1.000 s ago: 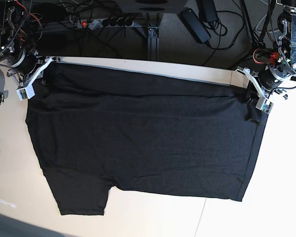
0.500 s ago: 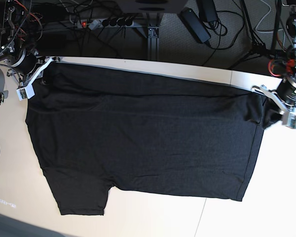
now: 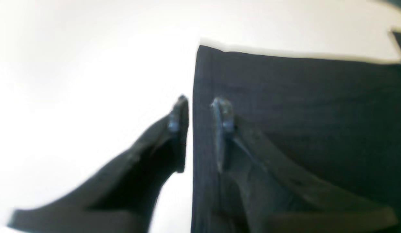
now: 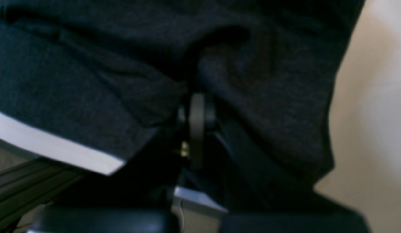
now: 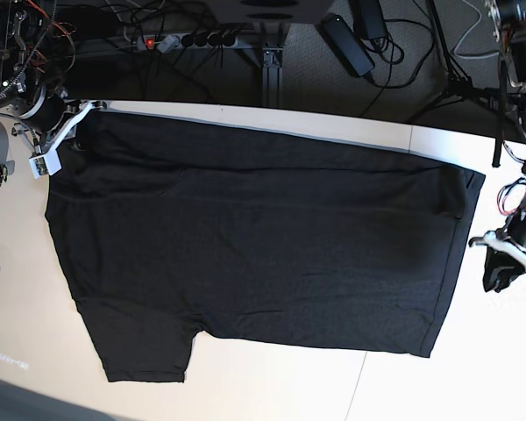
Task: Fold the T-shirt properly
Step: 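Move the left gripper to the folded shirt's side edge and grasp, then move the right gripper to the opposite side edge and grasp, then fold the side edges inward with both grippers, lengthwise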
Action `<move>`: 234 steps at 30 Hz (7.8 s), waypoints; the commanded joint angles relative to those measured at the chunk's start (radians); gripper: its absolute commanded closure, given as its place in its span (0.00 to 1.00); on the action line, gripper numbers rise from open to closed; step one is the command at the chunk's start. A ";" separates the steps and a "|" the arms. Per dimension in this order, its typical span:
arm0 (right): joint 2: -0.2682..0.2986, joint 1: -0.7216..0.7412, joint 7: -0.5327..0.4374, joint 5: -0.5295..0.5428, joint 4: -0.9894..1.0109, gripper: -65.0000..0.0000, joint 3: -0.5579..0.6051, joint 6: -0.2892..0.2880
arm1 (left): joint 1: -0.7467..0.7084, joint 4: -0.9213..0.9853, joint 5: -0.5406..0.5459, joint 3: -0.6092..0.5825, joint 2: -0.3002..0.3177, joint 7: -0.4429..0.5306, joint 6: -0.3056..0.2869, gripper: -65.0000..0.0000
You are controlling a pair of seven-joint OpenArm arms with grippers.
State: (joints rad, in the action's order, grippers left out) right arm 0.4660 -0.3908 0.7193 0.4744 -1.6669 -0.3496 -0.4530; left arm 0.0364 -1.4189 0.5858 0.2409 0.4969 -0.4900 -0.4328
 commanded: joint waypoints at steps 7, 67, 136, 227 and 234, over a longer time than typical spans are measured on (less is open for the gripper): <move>0.018 0.000 -0.011 -0.003 -0.010 1.00 -0.011 -0.045 | 0.295 0.433 0.056 -0.126 0.016 0.022 -0.002 0.42; 0.019 0.117 0.021 0.223 -0.225 1.00 -0.260 -0.044 | 0.642 0.956 -0.097 -0.136 -0.156 0.121 0.070 1.00; -0.088 0.881 -0.284 -0.135 0.758 1.00 0.007 -0.064 | 0.594 0.946 0.265 -0.137 0.026 -0.086 -0.265 1.00; -0.137 0.950 -0.226 -0.134 1.107 0.43 -0.059 -0.076 | 0.148 0.333 0.577 -0.062 0.133 -0.379 -0.265 1.00; -0.142 0.950 -0.225 -0.135 1.107 0.51 0.041 -0.079 | 0.148 0.333 0.577 -0.062 0.133 -0.387 -0.265 1.00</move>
State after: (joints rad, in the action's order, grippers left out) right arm 0.3241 0.5552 0.4274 0.3668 -0.5629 -0.3134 -0.4751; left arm 0.1638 -1.0676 1.1419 0.1715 0.6094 -0.8906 -0.6746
